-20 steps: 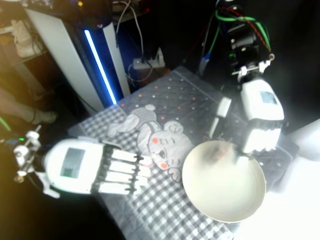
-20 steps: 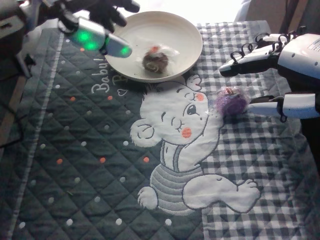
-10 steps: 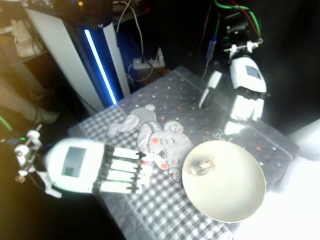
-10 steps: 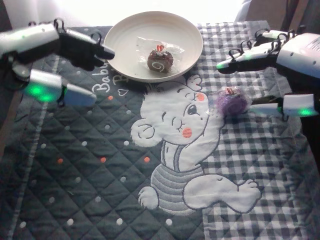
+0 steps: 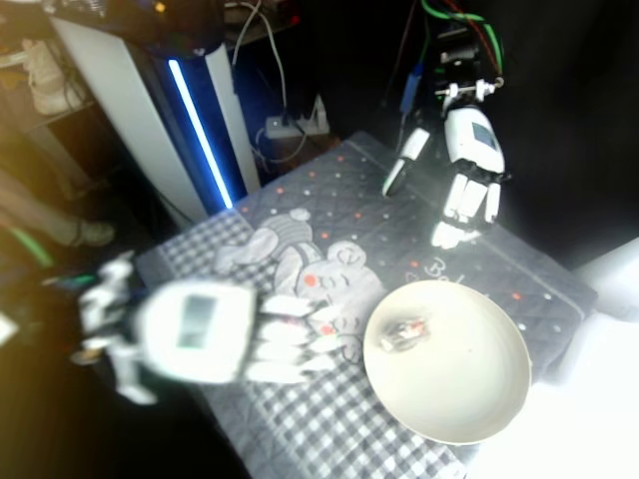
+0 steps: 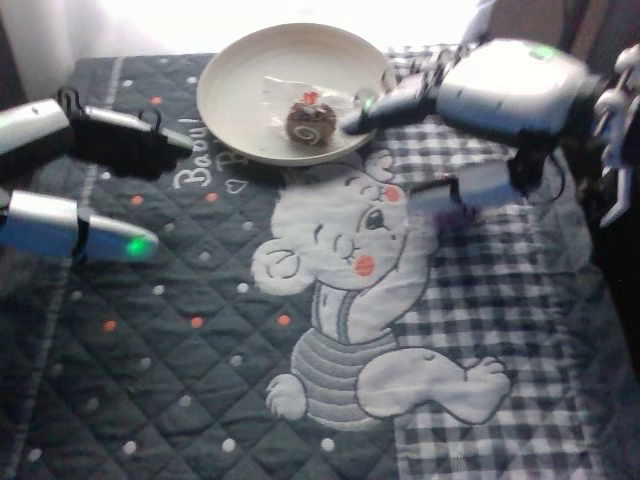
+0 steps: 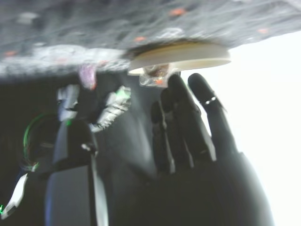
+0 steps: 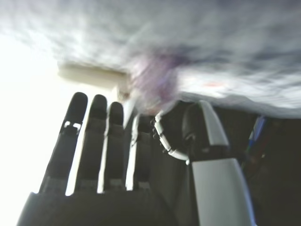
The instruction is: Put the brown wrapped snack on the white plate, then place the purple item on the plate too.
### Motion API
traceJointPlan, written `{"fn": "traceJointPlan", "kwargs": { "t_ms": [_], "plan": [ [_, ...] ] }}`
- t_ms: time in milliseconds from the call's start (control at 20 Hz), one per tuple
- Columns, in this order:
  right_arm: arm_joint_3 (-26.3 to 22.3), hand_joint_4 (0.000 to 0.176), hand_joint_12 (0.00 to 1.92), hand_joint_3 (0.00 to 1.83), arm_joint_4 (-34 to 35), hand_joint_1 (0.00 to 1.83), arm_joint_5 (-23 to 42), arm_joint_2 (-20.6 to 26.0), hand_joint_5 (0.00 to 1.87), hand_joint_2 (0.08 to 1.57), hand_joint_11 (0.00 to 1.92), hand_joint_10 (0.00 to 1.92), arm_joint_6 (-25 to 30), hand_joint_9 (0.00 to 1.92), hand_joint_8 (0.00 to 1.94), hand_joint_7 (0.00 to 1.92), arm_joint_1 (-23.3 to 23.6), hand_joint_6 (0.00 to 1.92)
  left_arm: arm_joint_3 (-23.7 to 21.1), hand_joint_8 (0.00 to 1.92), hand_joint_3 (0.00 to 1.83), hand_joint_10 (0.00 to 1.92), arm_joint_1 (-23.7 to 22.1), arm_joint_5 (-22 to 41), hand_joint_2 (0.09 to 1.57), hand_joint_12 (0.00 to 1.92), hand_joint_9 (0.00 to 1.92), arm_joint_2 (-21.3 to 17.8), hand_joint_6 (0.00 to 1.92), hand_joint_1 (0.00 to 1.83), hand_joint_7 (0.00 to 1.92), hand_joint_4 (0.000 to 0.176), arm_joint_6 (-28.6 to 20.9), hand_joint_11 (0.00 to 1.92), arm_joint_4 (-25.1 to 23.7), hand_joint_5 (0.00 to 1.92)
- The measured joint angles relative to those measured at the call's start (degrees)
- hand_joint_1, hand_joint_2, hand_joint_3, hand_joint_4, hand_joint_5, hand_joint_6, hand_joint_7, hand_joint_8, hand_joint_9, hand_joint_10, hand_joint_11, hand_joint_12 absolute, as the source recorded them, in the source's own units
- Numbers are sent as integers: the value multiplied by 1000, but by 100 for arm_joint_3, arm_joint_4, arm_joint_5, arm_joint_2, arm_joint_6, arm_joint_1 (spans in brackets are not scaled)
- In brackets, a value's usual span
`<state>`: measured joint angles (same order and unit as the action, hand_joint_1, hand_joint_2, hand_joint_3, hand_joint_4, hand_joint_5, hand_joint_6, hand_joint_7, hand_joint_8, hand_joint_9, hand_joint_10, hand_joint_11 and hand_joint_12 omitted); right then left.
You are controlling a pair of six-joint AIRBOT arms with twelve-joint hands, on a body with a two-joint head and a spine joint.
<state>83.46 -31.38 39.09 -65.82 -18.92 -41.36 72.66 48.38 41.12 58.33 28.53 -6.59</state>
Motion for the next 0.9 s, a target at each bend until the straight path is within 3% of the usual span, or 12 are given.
{"fn": "traceJointPlan", "kwargs": {
  "t_ms": [100, 200, 250, 400, 450, 550, 600, 700, 750, 800, 850, 900],
  "plan": [
    [-37, 94, 1283, 0, -227, 1060, -240, -39, 548, 978, 390, 65, 33, 774, 14, 598, -85, 7, 17, 1, 0, 13, -24, -44, 942, 1354, 775, -15, 6, 813, 678, 0, 15, 305, 155, 621],
    [-39, 97, 1309, 2, -85, 1004, -219, 13, 521, 1002, 380, 69, 114, 768, 2, 591, -57, 0, 17, 6, 0, 10, 7, 61, 943, 1315, 774, -68, 11, 815, 700, 0, -26, 312, 181, 664],
    [-94, 97, 1223, 2, -74, 882, -219, 138, 478, 1014, 316, 27, 162, 695, 0, 524, -57, 0, 11, 4, 0, 10, 42, 96, 947, 1322, 781, -66, 1, 805, 711, 0, -50, 315, 181, 653],
    [-247, 95, 1114, 0, -15, 877, -264, 446, 480, 980, 354, 11, 223, 684, 9, 535, -59, 9, 0, 8, 0, 22, 184, 146, 933, 1364, 815, -61, 5, 817, 732, 0, -81, 334, 258, 655],
    [-339, 92, 1026, 0, -4, 867, -273, 581, 461, 986, 70, 12, 225, 484, 2, 502, -59, 2, -28, 7, 0, 33, 203, 157, 938, 1406, 836, -61, 2, 815, 739, 0, -83, 325, 286, 653],
    [-389, 99, 1006, 0, 63, 852, -269, 697, 450, 988, 13, 12, 221, 447, 0, 489, -59, 0, -63, 14, 0, 48, 313, 236, 937, 1425, 865, -68, 4, 816, 759, 0, -92, 350, 363, 660],
    [-398, 82, 1262, 1, 90, 878, -269, 704, 426, 997, 38, 29, 223, 519, 0, 468, -59, 0, -72, 2, 0, 32, 348, 249, 937, 1393, 808, -68, 1, 833, 732, 0, -90, 288, 409, 635],
    [-413, 84, 1281, 1, 68, 880, -267, 667, 433, 1007, 11, 23, 223, 523, 0, 457, -59, 1, -72, 0, 0, 13, 376, 275, 922, 1322, 768, -70, 2, 831, 693, 0, -92, 265, 487, 644],
    [-413, 100, 1435, 1, 68, 866, -260, 608, 459, 1015, 52, 68, 225, 611, 21, 533, -59, 4, -72, 6, 0, 29, 376, 284, 900, 1401, 806, -74, 1, 855, 709, 0, -92, 305, 501, 657],
    [-402, 100, 1435, 1, 66, 866, -256, 555, 459, 1015, 52, 68, 223, 611, 21, 533, -59, 4, -72, 6, 0, 29, 376, 289, 900, 1401, 806, -74, 1, 855, 709, 0, -90, 305, 505, 657],
    [-391, 69, 1627, 16, 59, 888, -249, 498, 521, 1000, 266, 743, 225, 522, 30, 663, -59, 5, -72, 6, 0, 34, 376, 297, 892, 1307, 823, -74, 3, 857, 742, 0, -92, 354, 498, 685],
    [-376, 56, 1648, 4, 28, 937, -258, 472, 534, 993, 285, 1029, 225, 450, 38, 690, -59, 1, -74, 2, 0, 28, 376, 297, 893, 1249, 817, -74, 1, 855, 735, 0, -94, 368, 492, 683]
  ]
}}
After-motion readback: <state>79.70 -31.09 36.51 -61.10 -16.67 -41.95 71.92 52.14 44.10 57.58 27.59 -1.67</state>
